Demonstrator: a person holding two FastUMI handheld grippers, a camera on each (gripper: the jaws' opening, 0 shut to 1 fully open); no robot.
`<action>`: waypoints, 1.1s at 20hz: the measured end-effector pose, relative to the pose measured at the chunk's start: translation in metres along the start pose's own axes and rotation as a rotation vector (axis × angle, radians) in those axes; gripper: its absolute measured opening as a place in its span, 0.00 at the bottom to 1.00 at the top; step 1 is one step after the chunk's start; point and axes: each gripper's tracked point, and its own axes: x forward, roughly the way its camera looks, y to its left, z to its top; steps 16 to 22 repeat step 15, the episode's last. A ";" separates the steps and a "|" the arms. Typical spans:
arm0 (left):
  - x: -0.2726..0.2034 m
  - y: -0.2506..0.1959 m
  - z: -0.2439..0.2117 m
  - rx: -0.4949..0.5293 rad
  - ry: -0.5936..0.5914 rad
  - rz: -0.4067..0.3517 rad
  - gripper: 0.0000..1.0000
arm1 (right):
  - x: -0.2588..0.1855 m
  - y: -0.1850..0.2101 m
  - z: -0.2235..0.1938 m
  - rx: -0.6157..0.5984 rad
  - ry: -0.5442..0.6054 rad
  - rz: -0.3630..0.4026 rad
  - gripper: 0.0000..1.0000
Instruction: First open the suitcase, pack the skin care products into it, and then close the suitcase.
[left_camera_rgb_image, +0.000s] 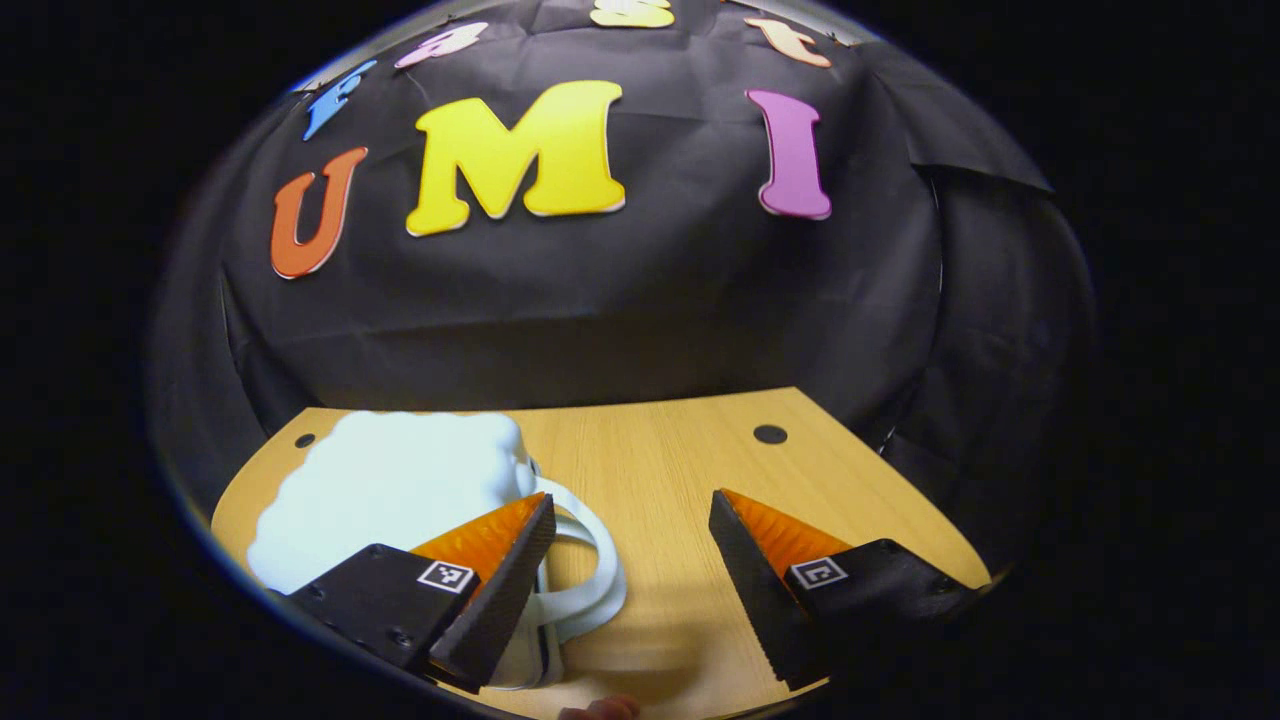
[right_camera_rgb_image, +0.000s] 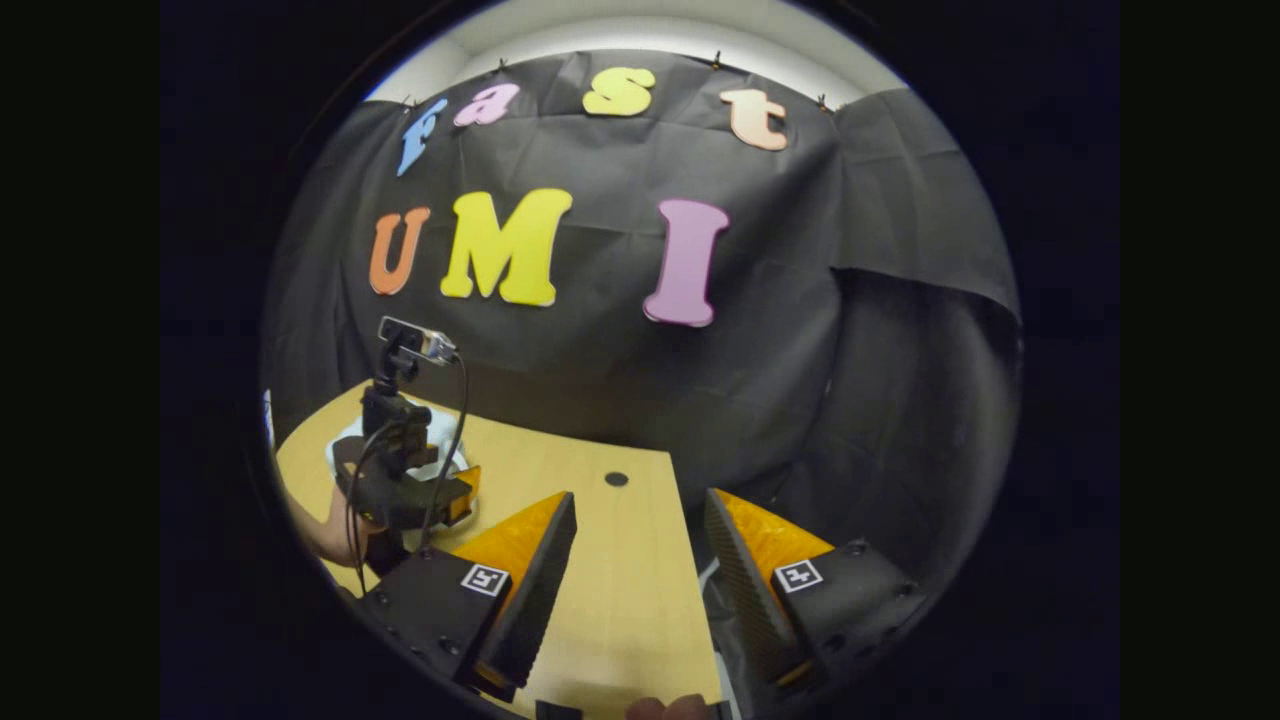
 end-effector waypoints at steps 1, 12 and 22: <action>-0.014 0.010 0.017 -0.008 -0.031 0.018 0.98 | 0.004 0.012 0.011 0.005 -0.028 0.021 0.78; -0.149 0.088 0.141 -0.034 -0.307 0.176 0.98 | 0.005 0.105 0.089 0.070 -0.265 0.129 0.78; -0.157 0.089 0.136 -0.074 -0.300 0.174 0.98 | -0.002 0.111 0.095 0.068 -0.290 0.112 0.76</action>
